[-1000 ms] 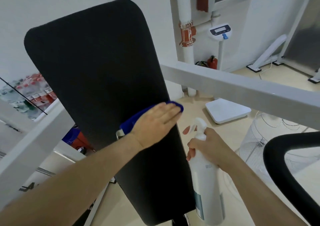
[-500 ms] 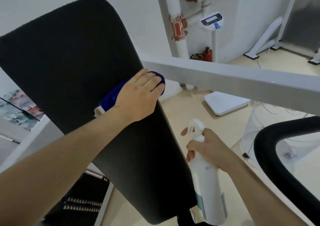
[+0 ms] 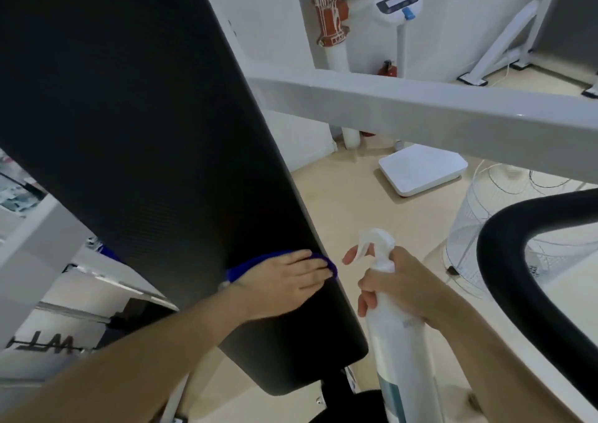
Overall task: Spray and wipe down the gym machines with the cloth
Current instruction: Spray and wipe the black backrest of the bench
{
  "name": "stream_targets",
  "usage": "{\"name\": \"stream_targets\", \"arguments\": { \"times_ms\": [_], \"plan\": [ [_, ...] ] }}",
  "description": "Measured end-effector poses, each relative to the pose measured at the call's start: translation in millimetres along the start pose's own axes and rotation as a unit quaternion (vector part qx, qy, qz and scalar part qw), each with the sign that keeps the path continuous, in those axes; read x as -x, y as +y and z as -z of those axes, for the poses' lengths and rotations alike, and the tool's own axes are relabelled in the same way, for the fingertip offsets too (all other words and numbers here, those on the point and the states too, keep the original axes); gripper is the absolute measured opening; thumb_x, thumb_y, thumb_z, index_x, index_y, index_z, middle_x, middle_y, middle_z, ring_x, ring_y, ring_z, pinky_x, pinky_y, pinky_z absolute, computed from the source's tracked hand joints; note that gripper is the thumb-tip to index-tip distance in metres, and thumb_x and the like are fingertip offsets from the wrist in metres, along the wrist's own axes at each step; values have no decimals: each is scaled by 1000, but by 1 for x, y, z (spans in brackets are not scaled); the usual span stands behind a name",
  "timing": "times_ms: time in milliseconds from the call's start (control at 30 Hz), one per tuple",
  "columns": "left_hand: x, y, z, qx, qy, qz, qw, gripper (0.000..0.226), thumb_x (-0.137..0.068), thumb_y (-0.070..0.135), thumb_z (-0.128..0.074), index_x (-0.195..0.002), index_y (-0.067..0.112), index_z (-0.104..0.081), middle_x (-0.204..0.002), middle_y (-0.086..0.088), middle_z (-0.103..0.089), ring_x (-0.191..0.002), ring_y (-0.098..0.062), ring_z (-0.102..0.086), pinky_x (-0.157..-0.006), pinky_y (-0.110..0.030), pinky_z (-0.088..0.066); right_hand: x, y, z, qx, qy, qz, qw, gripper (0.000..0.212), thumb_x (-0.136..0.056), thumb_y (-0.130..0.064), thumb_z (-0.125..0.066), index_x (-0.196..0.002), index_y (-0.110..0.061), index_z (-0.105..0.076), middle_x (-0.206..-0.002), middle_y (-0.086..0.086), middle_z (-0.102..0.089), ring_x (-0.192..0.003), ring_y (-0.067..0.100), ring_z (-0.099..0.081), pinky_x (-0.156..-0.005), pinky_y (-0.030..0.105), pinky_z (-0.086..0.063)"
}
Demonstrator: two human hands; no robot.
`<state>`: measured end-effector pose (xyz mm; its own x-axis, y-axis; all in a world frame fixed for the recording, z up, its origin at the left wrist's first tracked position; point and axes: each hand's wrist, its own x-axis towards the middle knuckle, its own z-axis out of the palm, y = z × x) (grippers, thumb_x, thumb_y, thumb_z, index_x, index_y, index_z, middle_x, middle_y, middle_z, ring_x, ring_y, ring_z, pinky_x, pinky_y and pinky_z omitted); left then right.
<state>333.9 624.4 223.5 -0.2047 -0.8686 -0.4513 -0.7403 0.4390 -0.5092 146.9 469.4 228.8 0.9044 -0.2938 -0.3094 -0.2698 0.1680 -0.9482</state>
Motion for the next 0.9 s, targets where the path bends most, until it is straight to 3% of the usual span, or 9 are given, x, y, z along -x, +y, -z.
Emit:
{"name": "stream_targets", "arguments": {
  "times_ms": [100, 167, 267, 333, 367, 567, 667, 767, 900],
  "plan": [
    [46, -55, 14, -40, 113, 60, 991, 66, -80, 11, -68, -142, 17, -45, -151, -7, -39, -142, -24, -30, -118, -48, -9, 0, -3, 0, 28, -9, 5, 1000, 28, -83, 9, -51, -102, -11, -60, -54, 12, -55, -59, 33, -66, -67, 37, -57],
    [84, -109, 27, -78, 202, 162, 963, 58, -84, 2, -64, -139, 16, -51, -147, -11, -45, -138, -27, -36, -117, -49, -19, -5, -9, -9, 38, -18, 14, 999, 25, -78, -1, -57, -98, -16, -61, -56, 14, -57, -60, 33, -67, -68, 38, -58],
    [108, -135, 32, -50, 358, 349, 865, 40, -96, 0, -45, -131, 12, -59, -138, -16, -53, -131, -32, -46, -112, -51, -31, -17, -22, -32, 47, -36, 24, 998, 28, -71, -10, -57, -97, -21, -61, -57, 13, -59, -62, 33, -69, -69, 39, -58],
    [88, -102, 16, -7, 398, 443, 803, 38, -99, 1, -38, -129, 11, -60, -136, -17, -54, -129, -32, -47, -109, -51, -35, -23, -29, -46, 42, -44, 32, 998, 28, -71, -11, -57, -95, -25, -60, -58, 12, -59, -63, 32, -70, -70, 40, -58],
    [80, -82, 2, 1, 394, 454, 799, 40, -98, -1, -40, -131, 12, -57, -138, -15, -50, -129, -31, -45, -111, -50, -33, -27, -32, -53, 42, -50, 38, 997, 27, -71, -11, -57, -94, -26, -60, -59, 12, -59, -63, 32, -70, -69, 40, -58],
    [118, -42, -40, -31, 206, 210, 955, 67, -84, 6, -64, -144, 19, -37, -150, -5, -35, -140, -24, -29, -119, -44, -10, -34, -38, -81, 86, -77, 24, 993, 33, -71, -18, -59, -103, -20, -61, -58, 6, -62, -67, 30, -71, -79, 44, -59],
    [161, -91, -17, -52, 217, 241, 945, 72, -79, 3, -65, -143, 20, -38, -149, -8, -33, -140, -27, -29, -117, -48, -15, -37, -43, -92, 120, -88, 20, 989, 35, -70, -21, -58, -105, -21, -61, -58, 5, -62, -70, 29, -73, -82, 44, -59],
    [183, -119, -8, -53, 320, 374, 869, 53, -90, 0, -47, -140, 18, -44, -144, -14, -41, -135, -33, -38, -113, -52, -27, -42, -49, -107, 124, -87, 21, 988, 35, -69, -21, -58, -104, -21, -62, -59, 6, -62, -70, 30, -73, -78, 39, -58],
    [143, -73, -33, 71, 468, 584, 659, 43, -93, -8, -42, -131, 7, -55, -139, -15, -42, -131, -36, -40, -108, -53, -36, -47, -55, -124, 133, -97, 26, 986, 35, -69, -21, -57, -104, -20, -62, -58, 7, -61, -70, 30, -73, -79, 38, -59]
  ]
}}
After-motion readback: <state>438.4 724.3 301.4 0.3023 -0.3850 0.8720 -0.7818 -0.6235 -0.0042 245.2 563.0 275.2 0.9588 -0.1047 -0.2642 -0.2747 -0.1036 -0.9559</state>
